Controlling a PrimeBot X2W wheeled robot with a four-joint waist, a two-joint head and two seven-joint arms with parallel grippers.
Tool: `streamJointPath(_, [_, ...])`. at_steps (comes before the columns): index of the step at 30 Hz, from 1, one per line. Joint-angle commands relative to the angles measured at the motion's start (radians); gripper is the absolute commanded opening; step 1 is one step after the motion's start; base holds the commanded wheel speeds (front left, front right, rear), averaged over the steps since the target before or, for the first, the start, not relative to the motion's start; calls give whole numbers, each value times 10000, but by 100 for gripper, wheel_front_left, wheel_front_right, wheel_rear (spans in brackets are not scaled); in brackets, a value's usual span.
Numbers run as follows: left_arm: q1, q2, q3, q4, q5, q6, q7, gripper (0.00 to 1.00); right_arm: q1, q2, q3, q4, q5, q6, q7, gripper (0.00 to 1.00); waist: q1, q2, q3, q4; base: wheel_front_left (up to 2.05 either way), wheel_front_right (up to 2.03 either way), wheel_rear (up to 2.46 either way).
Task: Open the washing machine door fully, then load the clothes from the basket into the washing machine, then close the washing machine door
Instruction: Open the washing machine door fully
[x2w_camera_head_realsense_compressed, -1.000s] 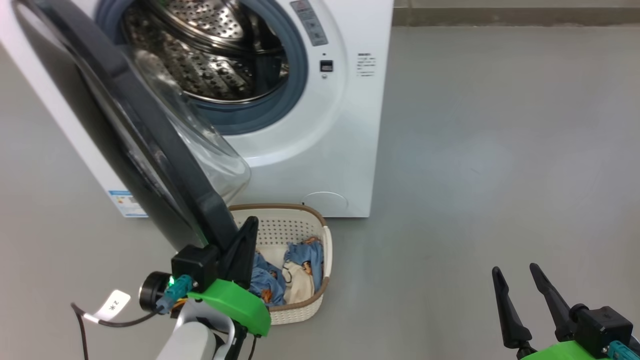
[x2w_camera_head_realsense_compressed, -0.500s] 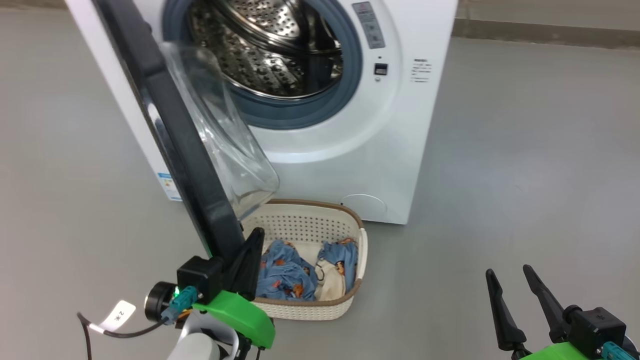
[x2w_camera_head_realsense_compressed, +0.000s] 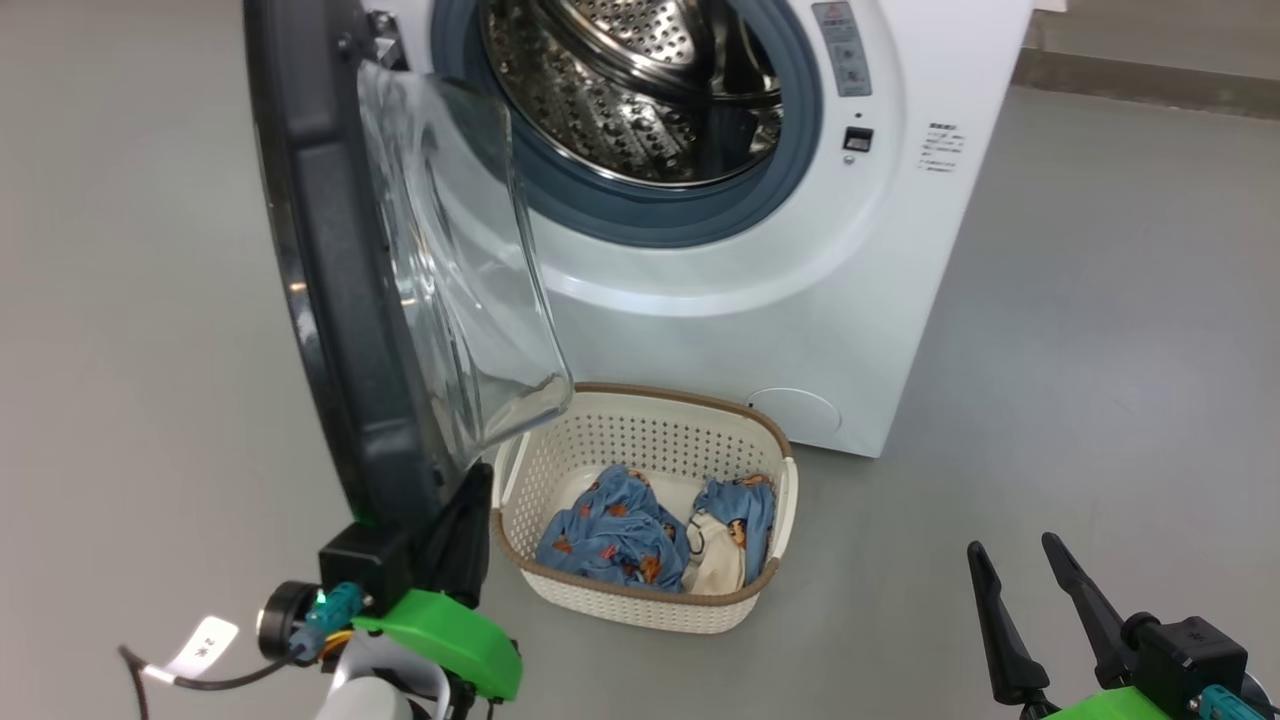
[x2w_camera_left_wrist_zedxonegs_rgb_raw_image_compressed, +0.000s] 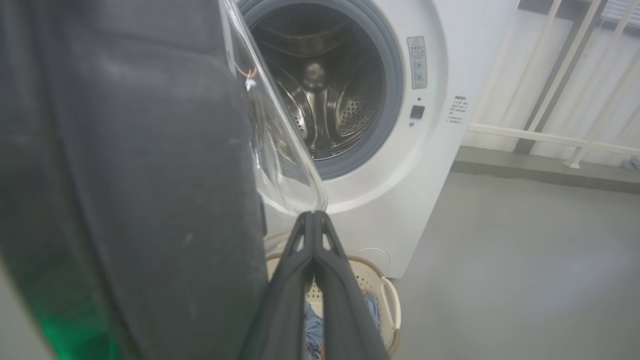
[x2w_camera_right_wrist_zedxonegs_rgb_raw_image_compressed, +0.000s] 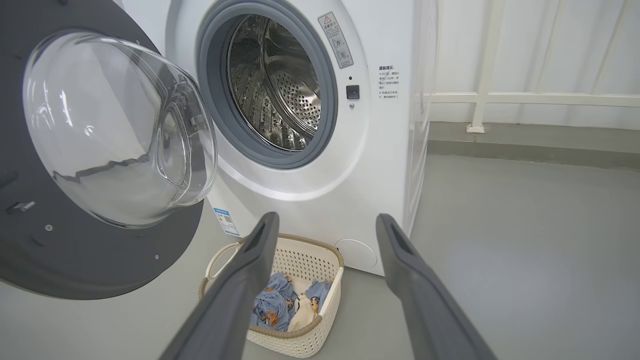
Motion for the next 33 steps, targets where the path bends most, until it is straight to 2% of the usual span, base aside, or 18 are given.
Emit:
streamJointPath(1, [-164,400,616,-266,-152,211,-64,0,-176,-91,297,-271,93,100,-10,100,0,0,120,214,0,0,0])
streamJointPath(21, [358,638,2401,-1217,-540,659,-64,0,-426,-91,266,-591,-239,100,293,100,0,0,949,676,0,0,0])
streamJointPath(33, [384,649,4233,-1718,-646,679,-64,0,-716,-173,307,-1127,-683,100,843,100,0,0,1780,669,0,0,0])
